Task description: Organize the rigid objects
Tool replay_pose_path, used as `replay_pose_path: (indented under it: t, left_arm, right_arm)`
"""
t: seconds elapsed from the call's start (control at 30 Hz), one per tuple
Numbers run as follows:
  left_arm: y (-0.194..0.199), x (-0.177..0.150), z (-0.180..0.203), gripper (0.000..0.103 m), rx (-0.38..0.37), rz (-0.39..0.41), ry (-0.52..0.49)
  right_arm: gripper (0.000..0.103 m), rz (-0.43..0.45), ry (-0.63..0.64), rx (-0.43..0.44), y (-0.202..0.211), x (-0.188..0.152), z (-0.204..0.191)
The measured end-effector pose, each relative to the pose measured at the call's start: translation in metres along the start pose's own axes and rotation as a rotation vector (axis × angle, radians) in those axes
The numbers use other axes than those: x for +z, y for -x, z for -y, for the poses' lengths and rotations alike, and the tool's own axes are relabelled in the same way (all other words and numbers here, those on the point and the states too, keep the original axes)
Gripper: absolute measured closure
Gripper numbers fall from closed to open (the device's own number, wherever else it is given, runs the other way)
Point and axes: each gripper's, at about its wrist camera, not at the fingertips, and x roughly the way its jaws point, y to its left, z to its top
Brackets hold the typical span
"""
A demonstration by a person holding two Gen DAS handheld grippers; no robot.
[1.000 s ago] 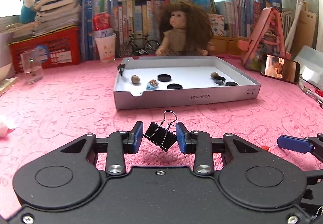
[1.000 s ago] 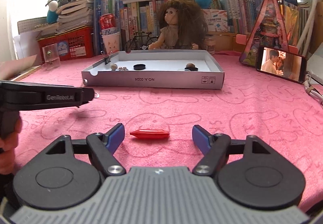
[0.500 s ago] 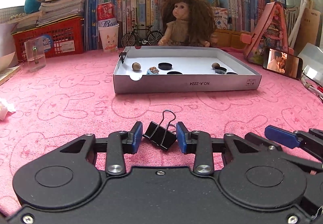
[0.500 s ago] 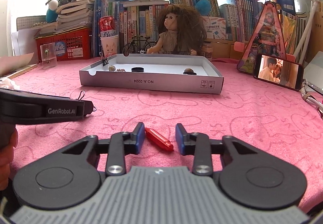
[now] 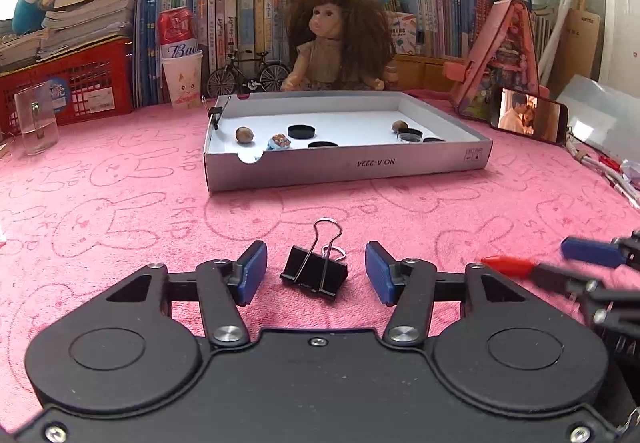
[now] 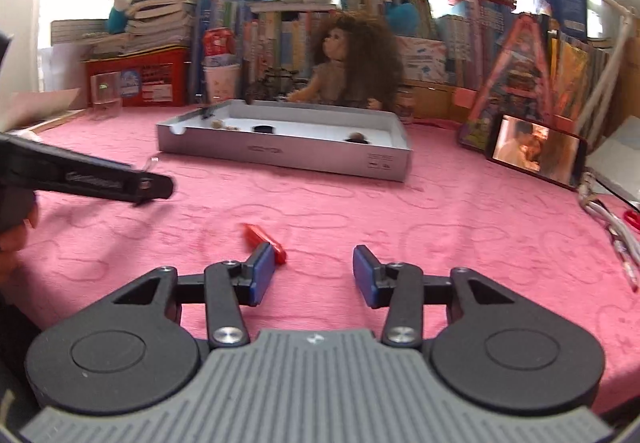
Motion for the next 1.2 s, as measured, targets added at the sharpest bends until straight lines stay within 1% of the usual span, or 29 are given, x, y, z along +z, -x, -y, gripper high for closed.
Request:
replay_pose_path:
  t: [0.13, 0.17, 0.23, 0.3, 0.47, 0.53, 0.63, 0.83, 0.97, 1.07, 1.2]
  left_arm:
    - [-0.001, -0.002, -0.001, 0.050, -0.012, -0.003, -0.032]
    - [-0.001, -0.003, 0.000, 0.050, -0.012, -0.002, -0.040]
    - [-0.002, -0.002, 0.000, 0.050, -0.015, -0.003, -0.047]
    - [-0.003, -0.002, -0.001, 0.052, -0.021, -0.003, -0.045]
    - [-0.001, -0.003, 0.001, 0.055, -0.026, -0.005, -0.050]
    - [0.000, -0.004, 0.001, 0.056, -0.026, -0.002, -0.052]
    - [0.000, -0.003, 0.002, 0.057, -0.025, -0.001, -0.052]
    - [0.002, -0.005, 0.003, 0.059, -0.028, -0.001, -0.054]
    - [0.002, -0.005, 0.003, 0.059, -0.025, 0.000, -0.055]
    - [0.001, -0.005, 0.003, 0.059, -0.028, 0.000, -0.054]
    - [0.002, -0.005, 0.004, 0.059, -0.022, 0.002, -0.049]
  right_arm:
    - [0.043, -0.007, -0.034, -0.072, -0.003, 0.000, 0.013]
    - [0.043, -0.006, -0.043, -0.077, -0.003, 0.001, 0.014]
    - [0.043, 0.002, -0.074, -0.070, -0.001, 0.002, 0.016]
    - [0.043, 0.014, -0.082, -0.038, 0.003, 0.003, 0.014]
    - [0.043, 0.022, -0.033, 0.040, 0.009, 0.002, 0.001]
    - [0.043, 0.010, -0.009, 0.056, 0.008, 0.001, -0.003]
    - [0.043, -0.017, 0.012, 0.037, -0.002, 0.001, -0.006]
    - [0.043, -0.023, 0.015, -0.005, -0.015, 0.007, 0.000]
    - [0.040, -0.020, 0.017, -0.026, -0.019, 0.008, 0.002]
    - [0.040, -0.026, -0.015, -0.033, -0.020, 0.009, 0.006]
    - [0.039, -0.027, -0.108, -0.005, -0.015, 0.009, 0.008]
